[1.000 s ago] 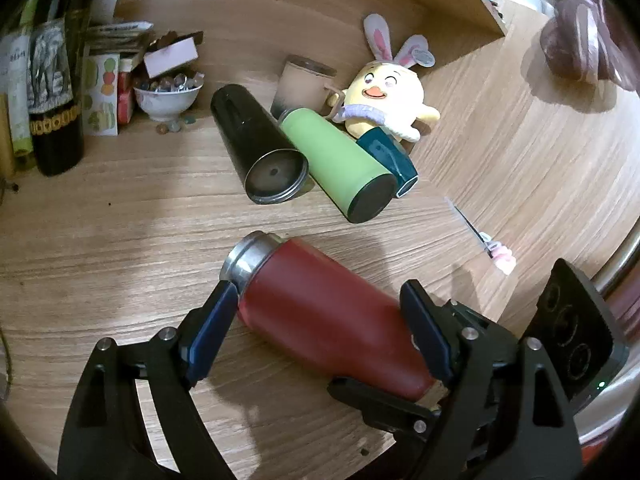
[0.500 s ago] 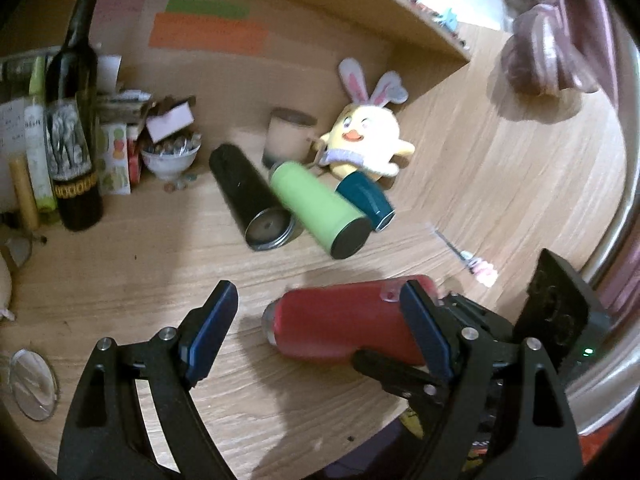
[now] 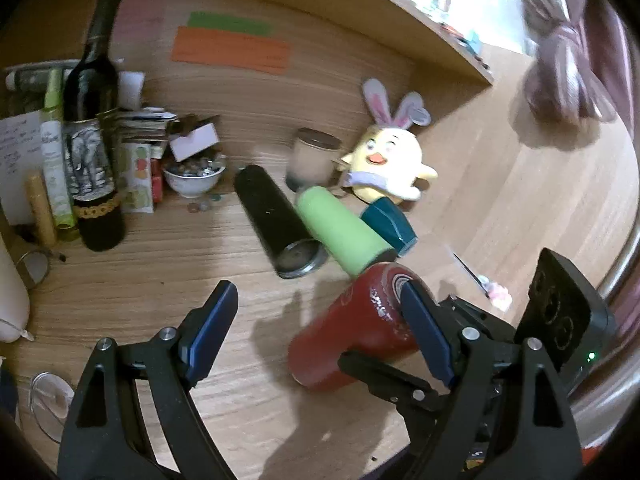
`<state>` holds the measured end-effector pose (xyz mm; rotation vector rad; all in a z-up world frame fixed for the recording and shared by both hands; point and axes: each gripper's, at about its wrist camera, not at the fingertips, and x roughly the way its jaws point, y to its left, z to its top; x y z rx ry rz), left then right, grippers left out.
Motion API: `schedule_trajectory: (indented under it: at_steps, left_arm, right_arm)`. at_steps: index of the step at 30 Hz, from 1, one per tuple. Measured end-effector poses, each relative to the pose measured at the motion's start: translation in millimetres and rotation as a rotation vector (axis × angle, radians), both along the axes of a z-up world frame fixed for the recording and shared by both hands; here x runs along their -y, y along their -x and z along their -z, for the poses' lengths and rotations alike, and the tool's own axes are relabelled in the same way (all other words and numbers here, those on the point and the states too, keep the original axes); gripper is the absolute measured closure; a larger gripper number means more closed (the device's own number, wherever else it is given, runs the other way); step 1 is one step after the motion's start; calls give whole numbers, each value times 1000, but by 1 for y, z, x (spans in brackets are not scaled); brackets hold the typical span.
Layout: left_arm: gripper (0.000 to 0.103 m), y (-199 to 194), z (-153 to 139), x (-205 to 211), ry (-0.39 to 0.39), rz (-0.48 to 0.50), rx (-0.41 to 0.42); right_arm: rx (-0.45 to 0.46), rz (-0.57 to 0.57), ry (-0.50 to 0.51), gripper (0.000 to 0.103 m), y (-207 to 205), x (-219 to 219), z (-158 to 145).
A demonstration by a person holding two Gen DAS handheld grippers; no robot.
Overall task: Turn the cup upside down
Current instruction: 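Lower the thermos rim-down onto the desk and open the left tool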
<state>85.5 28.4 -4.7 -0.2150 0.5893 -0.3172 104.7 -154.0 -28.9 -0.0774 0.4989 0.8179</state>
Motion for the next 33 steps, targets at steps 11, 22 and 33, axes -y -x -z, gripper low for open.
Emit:
schedule_trajectory:
  at_steps: [11, 22, 33]
  left_arm:
    - [19, 0, 1, -3, -55, -52, 34]
    - [15, 46, -28, 15, -193, -170, 199]
    - [0, 107, -44, 35, -211, -281, 319]
  right_arm:
    - [-67, -21, 1, 42, -5, -7, 7]
    - [-20, 102, -51, 12, 13, 35, -28]
    - [100, 252, -107, 0, 61, 75, -77]
